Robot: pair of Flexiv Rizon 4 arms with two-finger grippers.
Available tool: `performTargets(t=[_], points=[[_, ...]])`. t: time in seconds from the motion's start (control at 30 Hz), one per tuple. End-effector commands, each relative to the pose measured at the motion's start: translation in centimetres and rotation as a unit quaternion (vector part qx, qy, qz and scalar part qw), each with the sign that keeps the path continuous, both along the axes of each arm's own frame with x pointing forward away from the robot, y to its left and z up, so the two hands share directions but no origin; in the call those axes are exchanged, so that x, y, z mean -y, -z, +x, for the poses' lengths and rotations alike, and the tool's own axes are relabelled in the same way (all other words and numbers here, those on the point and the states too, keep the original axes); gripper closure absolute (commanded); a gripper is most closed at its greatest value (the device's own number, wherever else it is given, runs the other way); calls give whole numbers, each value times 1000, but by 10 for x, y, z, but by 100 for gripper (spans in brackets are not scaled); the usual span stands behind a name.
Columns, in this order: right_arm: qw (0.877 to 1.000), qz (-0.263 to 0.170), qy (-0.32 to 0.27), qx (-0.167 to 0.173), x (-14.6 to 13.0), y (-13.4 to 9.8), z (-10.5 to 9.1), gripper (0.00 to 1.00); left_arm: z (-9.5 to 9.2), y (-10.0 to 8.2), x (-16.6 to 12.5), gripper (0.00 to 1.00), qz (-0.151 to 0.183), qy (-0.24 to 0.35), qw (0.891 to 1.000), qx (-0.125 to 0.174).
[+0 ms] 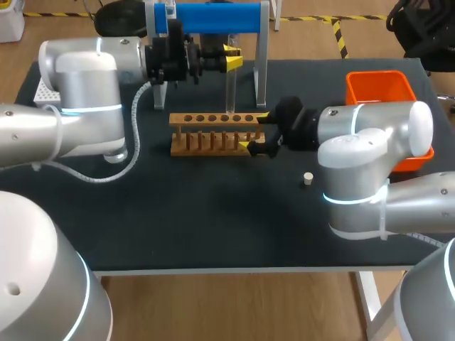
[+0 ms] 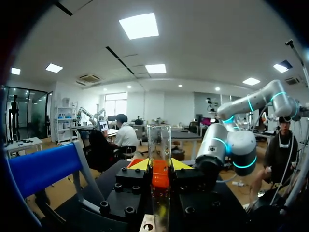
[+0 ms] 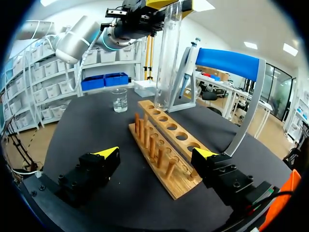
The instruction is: Invert the test tube, pick up the pipette, mount the tip to pipette, aspirate from beaker and dispense into the tube, eject the tip, return the pipette, and cap with the stopper.
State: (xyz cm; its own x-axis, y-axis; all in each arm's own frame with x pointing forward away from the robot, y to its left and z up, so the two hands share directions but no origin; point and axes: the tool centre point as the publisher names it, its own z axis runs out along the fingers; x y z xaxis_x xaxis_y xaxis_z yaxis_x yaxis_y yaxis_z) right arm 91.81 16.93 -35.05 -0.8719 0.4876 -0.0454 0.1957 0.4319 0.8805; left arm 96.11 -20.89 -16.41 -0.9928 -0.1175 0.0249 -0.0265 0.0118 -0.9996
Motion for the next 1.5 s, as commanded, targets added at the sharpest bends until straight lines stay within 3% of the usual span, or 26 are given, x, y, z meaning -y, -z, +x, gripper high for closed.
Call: performTargets(t=[0.03, 0.5, 0.77, 1.5], points=[[1000, 0, 0, 0, -1, 1, 0, 0, 2, 4, 2, 100, -2, -8, 1000, 10], [1000, 0, 0, 0, -1, 1, 0, 0, 7, 11, -3, 100, -9, -8, 999, 33], [1000, 0, 0, 0, -1, 1, 0, 0, 10, 20, -3, 100, 4, -9, 999, 35], [1000, 0, 0, 0, -1, 1, 0, 0, 18, 42, -7, 100, -6, -16, 999, 41]])
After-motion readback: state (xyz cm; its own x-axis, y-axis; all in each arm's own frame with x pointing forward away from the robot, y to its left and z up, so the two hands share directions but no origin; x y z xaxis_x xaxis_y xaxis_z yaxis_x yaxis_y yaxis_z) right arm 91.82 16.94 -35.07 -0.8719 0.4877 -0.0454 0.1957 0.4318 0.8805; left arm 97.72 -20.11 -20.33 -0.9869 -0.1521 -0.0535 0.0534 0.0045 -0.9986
